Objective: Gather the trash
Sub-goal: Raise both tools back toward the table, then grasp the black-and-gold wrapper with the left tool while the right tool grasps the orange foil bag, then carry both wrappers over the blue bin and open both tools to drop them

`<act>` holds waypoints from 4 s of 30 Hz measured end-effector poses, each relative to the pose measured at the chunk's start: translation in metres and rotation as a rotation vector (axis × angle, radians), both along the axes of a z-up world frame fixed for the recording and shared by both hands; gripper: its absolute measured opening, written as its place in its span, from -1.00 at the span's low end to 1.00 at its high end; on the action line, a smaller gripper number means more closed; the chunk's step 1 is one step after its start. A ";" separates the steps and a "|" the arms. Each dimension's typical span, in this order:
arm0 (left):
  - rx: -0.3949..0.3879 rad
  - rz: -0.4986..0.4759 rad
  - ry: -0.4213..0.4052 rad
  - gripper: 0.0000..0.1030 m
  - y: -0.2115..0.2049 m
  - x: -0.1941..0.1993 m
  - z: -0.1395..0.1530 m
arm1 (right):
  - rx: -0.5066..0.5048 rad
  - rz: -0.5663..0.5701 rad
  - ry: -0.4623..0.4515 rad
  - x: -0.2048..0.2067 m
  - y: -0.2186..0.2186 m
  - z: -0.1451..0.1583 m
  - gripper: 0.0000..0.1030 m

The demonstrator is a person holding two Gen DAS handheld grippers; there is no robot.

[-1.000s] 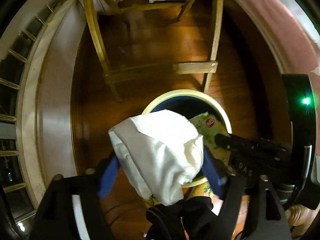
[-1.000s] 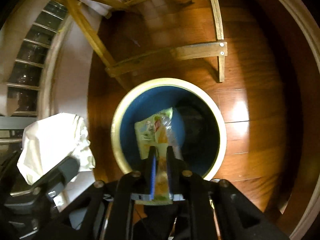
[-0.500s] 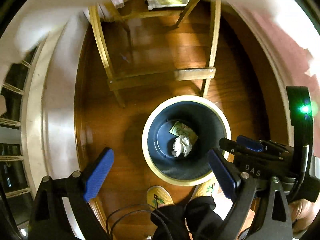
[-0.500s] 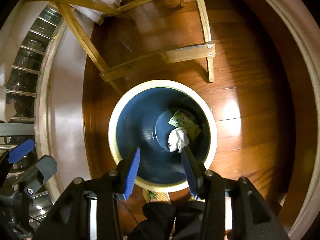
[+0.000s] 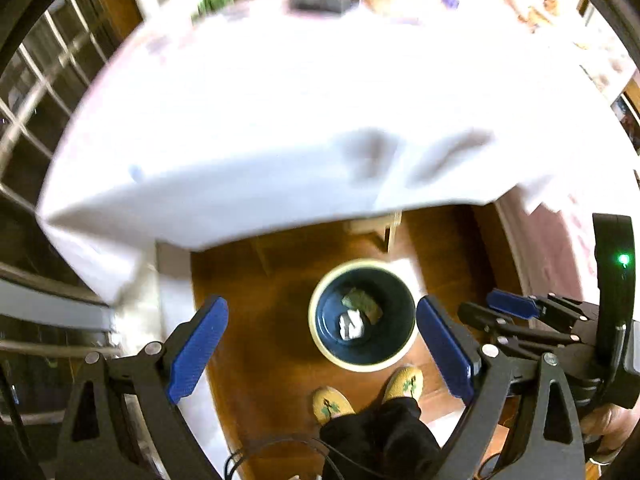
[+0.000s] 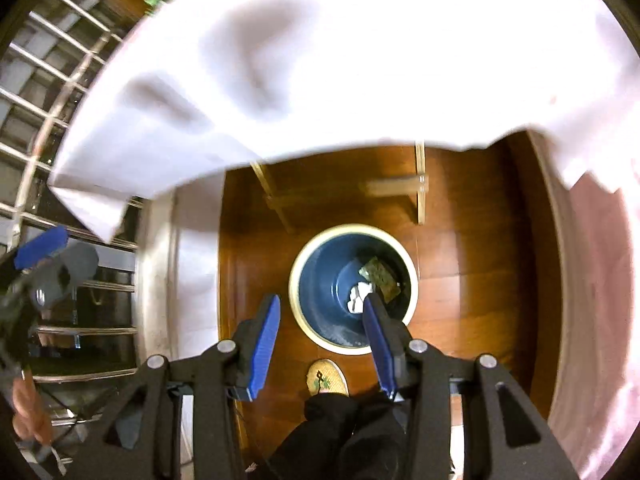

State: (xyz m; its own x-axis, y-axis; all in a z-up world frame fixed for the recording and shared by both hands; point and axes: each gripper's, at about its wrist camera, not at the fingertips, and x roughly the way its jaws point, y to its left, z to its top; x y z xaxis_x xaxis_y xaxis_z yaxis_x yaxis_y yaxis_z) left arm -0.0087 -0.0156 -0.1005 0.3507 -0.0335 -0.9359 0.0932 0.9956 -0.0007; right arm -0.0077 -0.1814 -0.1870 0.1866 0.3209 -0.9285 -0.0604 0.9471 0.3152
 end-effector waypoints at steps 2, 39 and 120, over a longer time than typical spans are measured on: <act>0.010 -0.009 -0.033 0.83 0.002 0.001 0.028 | 0.005 -0.003 -0.025 -0.003 -0.001 0.029 -0.16; -0.017 0.061 -0.289 0.83 0.001 0.140 0.178 | 0.088 -0.029 -0.292 0.173 -0.059 0.197 -0.16; -0.146 -0.069 -0.147 0.19 0.012 0.071 0.136 | 0.189 0.163 -0.350 0.080 0.003 0.195 -0.99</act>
State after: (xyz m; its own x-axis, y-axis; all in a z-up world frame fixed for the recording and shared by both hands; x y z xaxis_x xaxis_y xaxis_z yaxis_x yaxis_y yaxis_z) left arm 0.0618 -0.0037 0.0356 0.4753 -0.1934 -0.8583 0.1712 0.9772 -0.1254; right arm 0.0725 -0.1782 0.0076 0.4121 0.5310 -0.7404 -0.3389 0.8436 0.4164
